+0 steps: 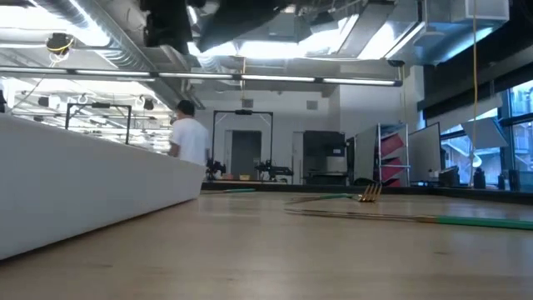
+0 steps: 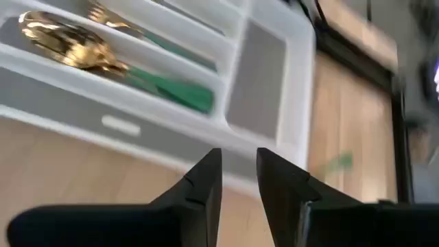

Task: Sort silverware
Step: Put the green fork on the silverware tray

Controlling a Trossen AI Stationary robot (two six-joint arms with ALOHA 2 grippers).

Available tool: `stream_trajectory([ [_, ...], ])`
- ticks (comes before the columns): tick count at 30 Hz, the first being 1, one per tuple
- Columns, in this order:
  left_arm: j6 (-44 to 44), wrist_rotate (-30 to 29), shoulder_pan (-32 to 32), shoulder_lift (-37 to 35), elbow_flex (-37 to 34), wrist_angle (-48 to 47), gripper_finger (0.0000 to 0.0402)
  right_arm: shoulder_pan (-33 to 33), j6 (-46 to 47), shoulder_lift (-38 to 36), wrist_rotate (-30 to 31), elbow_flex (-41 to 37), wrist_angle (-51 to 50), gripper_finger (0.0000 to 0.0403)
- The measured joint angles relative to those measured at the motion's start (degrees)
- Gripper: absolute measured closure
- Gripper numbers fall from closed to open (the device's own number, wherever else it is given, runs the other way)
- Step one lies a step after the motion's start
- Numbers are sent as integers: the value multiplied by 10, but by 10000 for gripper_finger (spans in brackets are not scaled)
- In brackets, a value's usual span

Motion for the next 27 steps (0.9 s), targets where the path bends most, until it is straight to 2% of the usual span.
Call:
stream_trajectory([
  [3,26,40,54,3,0,-1,280,-14,55,-48,3,0,-83,308],
  [6,37,58,99,11,0,-5,280,-22,71,-102,27,0,-143,308],
  [11,-43,44,153,45,0,-13,280,-49,53,-185,96,0,-199,308],
  [15,-117,17,187,95,0,-14,280,-108,9,-235,127,0,-242,308],
  [21,-243,24,219,185,0,-14,280,-260,-81,-283,76,0,-273,308],
  [27,-311,84,226,261,0,-21,280,-420,-120,-287,-32,0,-262,308],
])
